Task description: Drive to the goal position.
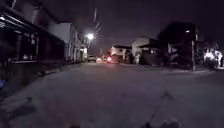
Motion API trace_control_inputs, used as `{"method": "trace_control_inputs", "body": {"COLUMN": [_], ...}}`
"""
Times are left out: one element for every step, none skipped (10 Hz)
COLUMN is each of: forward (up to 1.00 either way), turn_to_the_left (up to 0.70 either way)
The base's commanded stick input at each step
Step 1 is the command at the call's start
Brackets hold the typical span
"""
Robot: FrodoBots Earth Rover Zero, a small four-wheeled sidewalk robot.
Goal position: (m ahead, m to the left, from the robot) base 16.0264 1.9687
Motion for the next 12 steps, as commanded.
{"method": "trace_control_inputs", "body": {"forward": [0.0,0.0,0.0,0.0,0.06,0.45,0.65,0.7,0.7,0.7,0.7,0.7], "turn_to_the_left": [0.0,0.0,0.0,0.0,0.0,0.0,0.0,0.0,0.0,0.0,0.0,0.0]}}
